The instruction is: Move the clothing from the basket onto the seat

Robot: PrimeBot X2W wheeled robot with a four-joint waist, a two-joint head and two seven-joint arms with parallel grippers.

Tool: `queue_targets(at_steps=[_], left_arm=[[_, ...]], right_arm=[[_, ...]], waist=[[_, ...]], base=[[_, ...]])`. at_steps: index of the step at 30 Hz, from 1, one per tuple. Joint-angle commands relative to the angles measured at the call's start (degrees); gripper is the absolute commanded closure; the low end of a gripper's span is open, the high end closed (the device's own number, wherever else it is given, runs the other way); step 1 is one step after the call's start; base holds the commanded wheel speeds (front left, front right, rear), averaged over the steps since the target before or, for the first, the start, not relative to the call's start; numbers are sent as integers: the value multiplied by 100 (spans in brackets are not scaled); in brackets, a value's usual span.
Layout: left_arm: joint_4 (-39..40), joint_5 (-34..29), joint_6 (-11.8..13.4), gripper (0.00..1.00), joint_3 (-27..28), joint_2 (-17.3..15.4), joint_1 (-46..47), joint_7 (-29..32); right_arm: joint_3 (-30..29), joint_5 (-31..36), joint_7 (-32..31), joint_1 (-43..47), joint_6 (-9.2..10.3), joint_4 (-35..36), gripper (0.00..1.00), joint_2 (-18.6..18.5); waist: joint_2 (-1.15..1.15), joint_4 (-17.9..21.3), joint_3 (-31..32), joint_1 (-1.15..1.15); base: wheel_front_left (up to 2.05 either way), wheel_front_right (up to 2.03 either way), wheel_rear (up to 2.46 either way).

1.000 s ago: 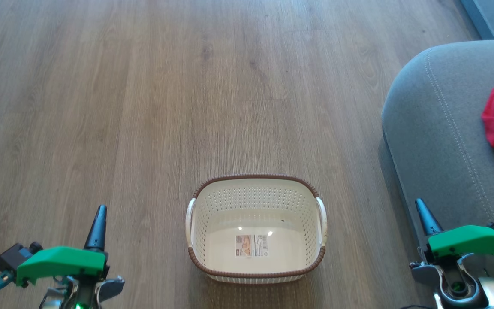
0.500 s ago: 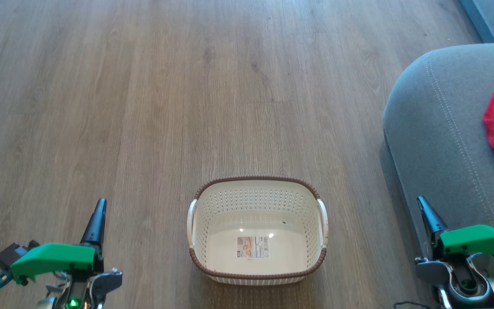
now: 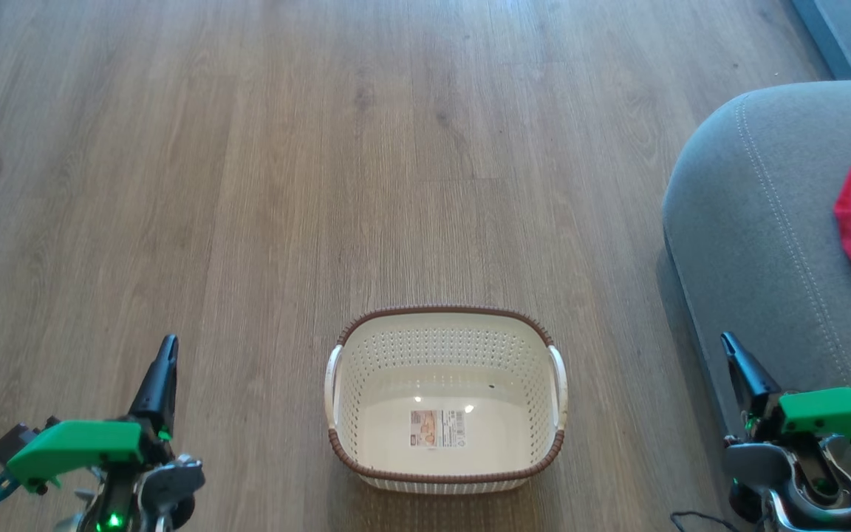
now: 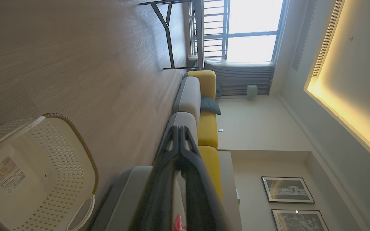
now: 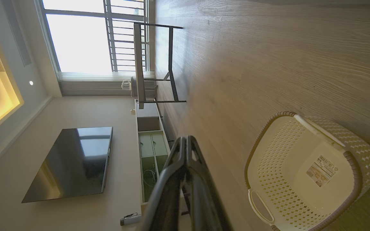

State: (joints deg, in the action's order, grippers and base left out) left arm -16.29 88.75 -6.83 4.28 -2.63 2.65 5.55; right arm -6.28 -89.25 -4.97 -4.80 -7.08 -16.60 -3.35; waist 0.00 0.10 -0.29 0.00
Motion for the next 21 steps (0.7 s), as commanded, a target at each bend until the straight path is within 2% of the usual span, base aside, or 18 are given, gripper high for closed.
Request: queue_targets(at_steps=[1,4,21], left_arm=[[213,162,-56,100,204,-24,344,48],[222,341,-66,100,225,-25,355,94],[223,341,-66,100,224,-25,354,94]], right_arm=[[62,-165,-60,-134,-40,242,100,-3],[31,-337,-108,-133,-41,260,100,5],[18,-326,-118,-134,-41,259,100,14]], waist=[[0,-3,4,0],[0,-10,12,0],[0,-10,12,0]], base=[[0,0,0],[0,0,0],[0,0,0]])
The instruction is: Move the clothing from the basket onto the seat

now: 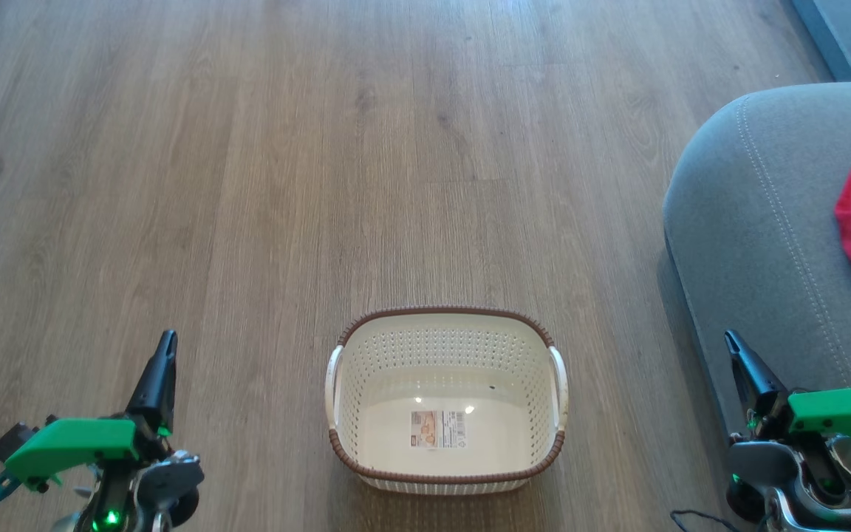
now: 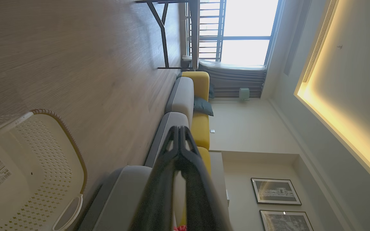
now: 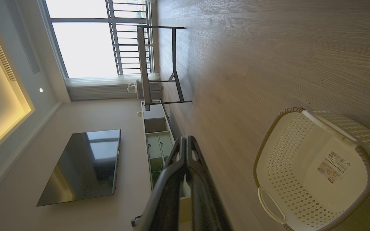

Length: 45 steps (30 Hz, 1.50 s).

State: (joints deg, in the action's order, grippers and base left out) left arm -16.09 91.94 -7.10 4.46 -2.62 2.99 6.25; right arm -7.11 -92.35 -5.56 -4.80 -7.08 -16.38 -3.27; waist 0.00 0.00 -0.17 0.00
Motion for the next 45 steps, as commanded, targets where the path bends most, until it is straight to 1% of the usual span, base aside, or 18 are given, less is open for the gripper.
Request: queue_targets(at_steps=[1,45], left_arm=[[203,22,-38,100,207,-26,320,24],[204,23,-38,100,206,-26,320,24]], right_arm=[[101,-16,-59,-135,-41,237,100,6],[77,3,-78,-137,-41,236,100,22]], waist=[[0,0,0,0],[0,0,0,0]], base=[[0,0,0],[0,0,0]])
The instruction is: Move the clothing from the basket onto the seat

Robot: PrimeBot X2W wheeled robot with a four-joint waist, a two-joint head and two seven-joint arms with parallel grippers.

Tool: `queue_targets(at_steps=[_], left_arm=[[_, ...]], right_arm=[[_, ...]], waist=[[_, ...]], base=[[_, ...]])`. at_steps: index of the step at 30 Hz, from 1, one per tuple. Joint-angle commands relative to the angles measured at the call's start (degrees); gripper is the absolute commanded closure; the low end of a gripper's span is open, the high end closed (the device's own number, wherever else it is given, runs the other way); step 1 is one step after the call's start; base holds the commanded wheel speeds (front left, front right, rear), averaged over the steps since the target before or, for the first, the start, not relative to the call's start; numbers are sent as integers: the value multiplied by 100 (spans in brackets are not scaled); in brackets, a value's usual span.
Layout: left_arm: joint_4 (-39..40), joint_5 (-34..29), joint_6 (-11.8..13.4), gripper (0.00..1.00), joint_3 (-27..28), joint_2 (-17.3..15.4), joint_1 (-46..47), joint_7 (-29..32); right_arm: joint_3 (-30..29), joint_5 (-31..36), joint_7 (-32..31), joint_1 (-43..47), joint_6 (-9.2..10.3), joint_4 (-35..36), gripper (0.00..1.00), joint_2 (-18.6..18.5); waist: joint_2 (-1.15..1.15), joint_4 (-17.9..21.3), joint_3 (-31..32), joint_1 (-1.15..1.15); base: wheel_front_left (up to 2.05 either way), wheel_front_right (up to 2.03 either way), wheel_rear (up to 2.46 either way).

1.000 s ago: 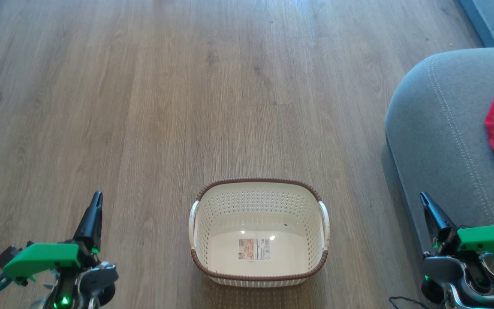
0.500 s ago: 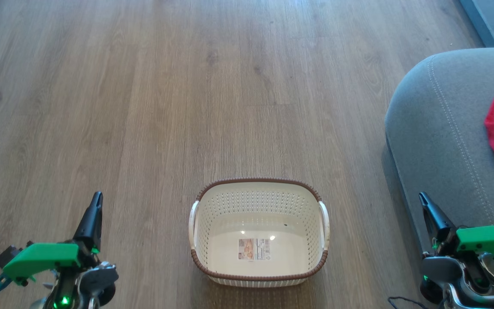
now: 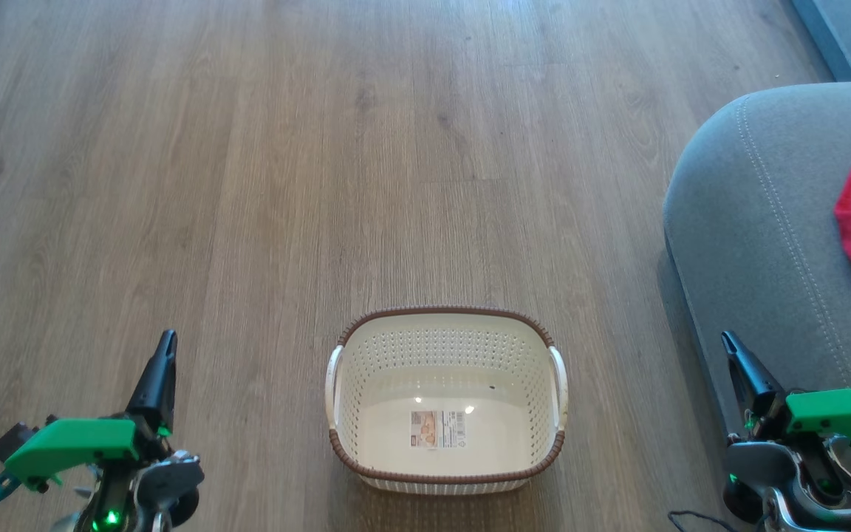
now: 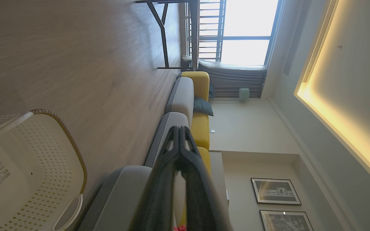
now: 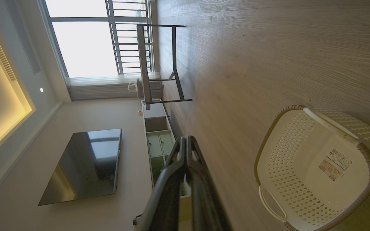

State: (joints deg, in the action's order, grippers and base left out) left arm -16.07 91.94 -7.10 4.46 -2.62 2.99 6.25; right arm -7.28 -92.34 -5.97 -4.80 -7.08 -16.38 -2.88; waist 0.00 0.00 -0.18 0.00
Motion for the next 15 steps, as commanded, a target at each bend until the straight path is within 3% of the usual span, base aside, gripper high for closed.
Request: queue_targets(at_steps=[1,15], left_arm=[[201,23,-38,100,206,-26,320,24],[202,23,-38,100,206,-26,320,24]], right_arm=[[93,3,-37,-137,-41,236,100,-16],[89,7,-41,-137,-41,236,100,-13]], waist=[[0,0,0,0],[0,0,0,0]], base=[[0,0,0],[0,0,0]])
